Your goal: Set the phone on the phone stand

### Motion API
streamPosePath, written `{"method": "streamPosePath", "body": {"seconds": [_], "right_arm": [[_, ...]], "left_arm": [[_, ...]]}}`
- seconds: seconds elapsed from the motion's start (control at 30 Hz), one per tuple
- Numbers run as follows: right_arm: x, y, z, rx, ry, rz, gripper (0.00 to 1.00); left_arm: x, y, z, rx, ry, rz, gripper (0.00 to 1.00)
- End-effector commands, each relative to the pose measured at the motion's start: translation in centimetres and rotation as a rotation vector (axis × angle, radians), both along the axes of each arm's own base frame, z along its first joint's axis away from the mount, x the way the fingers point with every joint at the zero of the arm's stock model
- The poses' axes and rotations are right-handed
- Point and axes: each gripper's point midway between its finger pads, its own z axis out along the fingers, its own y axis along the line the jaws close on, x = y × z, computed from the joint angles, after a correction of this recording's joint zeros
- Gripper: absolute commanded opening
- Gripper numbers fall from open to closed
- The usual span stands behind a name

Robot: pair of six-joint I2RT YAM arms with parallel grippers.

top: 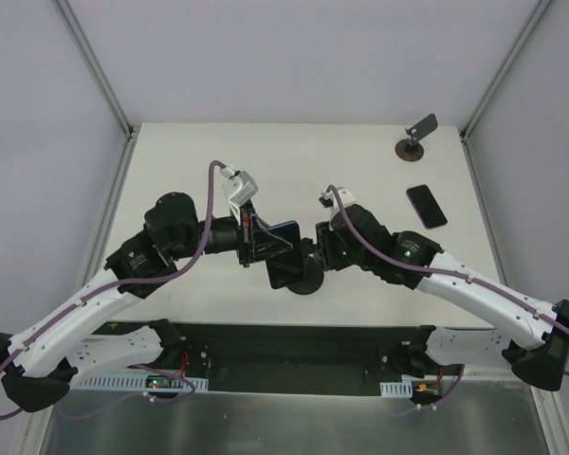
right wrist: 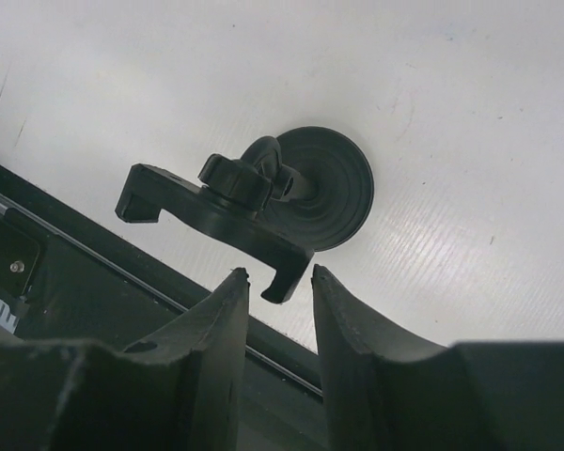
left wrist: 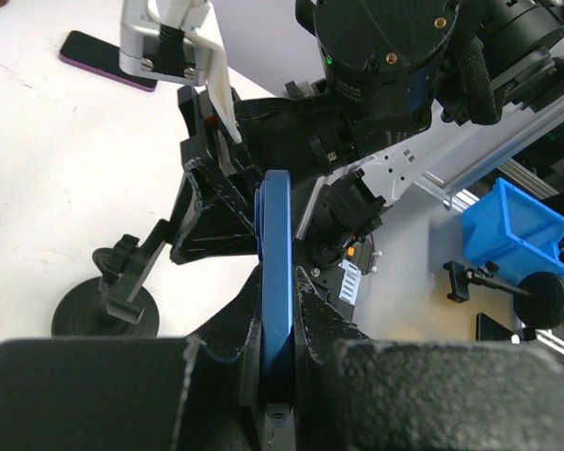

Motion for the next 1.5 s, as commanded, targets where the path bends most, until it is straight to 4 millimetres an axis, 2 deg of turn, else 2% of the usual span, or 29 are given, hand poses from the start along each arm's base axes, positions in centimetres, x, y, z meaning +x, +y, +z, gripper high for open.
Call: {"method": "streamPosePath", "body": {"seconds": [0.0,0.07,0.2,0.33,0.4,0.43,0.47,0.53,0.6,0.67,0.73,0.77,0.83,0.9,0.93,0.97,1.03,1.17,1.47], "right_arm": [[1.2,0.7,2.3,0.035,-0.064,-0.013,0.31],[1.2,0.7,2.1,0.029,-0.063,-0.011,0.29],[1.3,0.6,2.0,0.023,-0.061,-0.008,0.13],[1.4,0.5,2.1,0.02,-0.061,-0.002,0.02],[1.4,0.4,2.1,0.013,-0.064,0.007,0.01],[1.4,0.3,2.1,0.011,-0.062,0.01,0.01],[1.5,0.3,2.2,0.013,-0.064,0.012,0.01],[1.3,0.6,2.0,0.021,-0.056,0.055,0.01],[1.0,1.1,2.2,0.048,-0.052,0.122,0.01],[0.9,1.2,2.0,0.063,-0.043,0.163,0.01],[0.0,1.9,1.9,0.102,-0.001,0.251,0.01],[0.2,1.7,1.9,0.126,0.017,0.252,0.01],[-0.5,2.3,2.3,0.167,0.014,0.353,0.01],[-1.0,2.6,2.4,0.203,0.026,0.416,0.01],[-1.2,2.6,2.3,0.21,0.029,0.436,0.01],[-0.9,2.4,2.3,0.206,0.019,0.453,0.0],[-1.2,2.4,2.4,0.22,0.02,0.492,0.01],[-0.7,2.1,2.5,0.223,0.012,0.52,0.0],[-0.3,2.1,2.1,0.233,0.036,0.55,0.01]], "left_arm": [[-1.0,-0.8,2.9,-0.107,-0.068,-0.064,0.0],[-1.1,-1.0,2.6,-0.103,-0.073,-0.07,0.0],[-1.7,-1.7,1.8,-0.082,-0.097,-0.103,0.0],[-2.5,-2.7,1.3,-0.062,-0.151,-0.148,0.0],[-3.3,-3.3,1.0,-0.051,-0.195,-0.194,0.0],[-4.5,-3.8,1.7,-0.082,-0.23,-0.252,0.0],[-4.9,-4.2,1.4,-0.085,-0.255,-0.284,0.0],[-5.8,-4.7,2.0,-0.128,-0.31,-0.344,0.0],[-7.0,-5.1,1.6,-0.146,-0.363,-0.436,0.0],[-7.8,-5.6,1.9,-0.181,-0.434,-0.507,0.0],[-7.9,-5.9,2.2,-0.196,-0.478,-0.54,0.0],[-7.9,-6.5,1.8,-0.194,-0.501,-0.566,0.0],[-8.4,-6.8,1.4,-0.195,-0.528,-0.633,0.0],[-8.4,-7.5,0.6,-0.169,-0.531,-0.691,0.0],[-8.3,-7.7,0.9,-0.169,-0.542,-0.71,0.0],[-7.9,-8.3,0.0,-0.15,-0.528,-0.731,0.0],[-7.2,-8.2,-0.3,-0.15,-0.514,-0.765,0.0],[-5.3,-8.6,-1.2,-0.13,-0.491,-0.776,0.0],[-2.6,-9.5,-2.5,-0.109,-0.449,-0.787,0.0]]}}
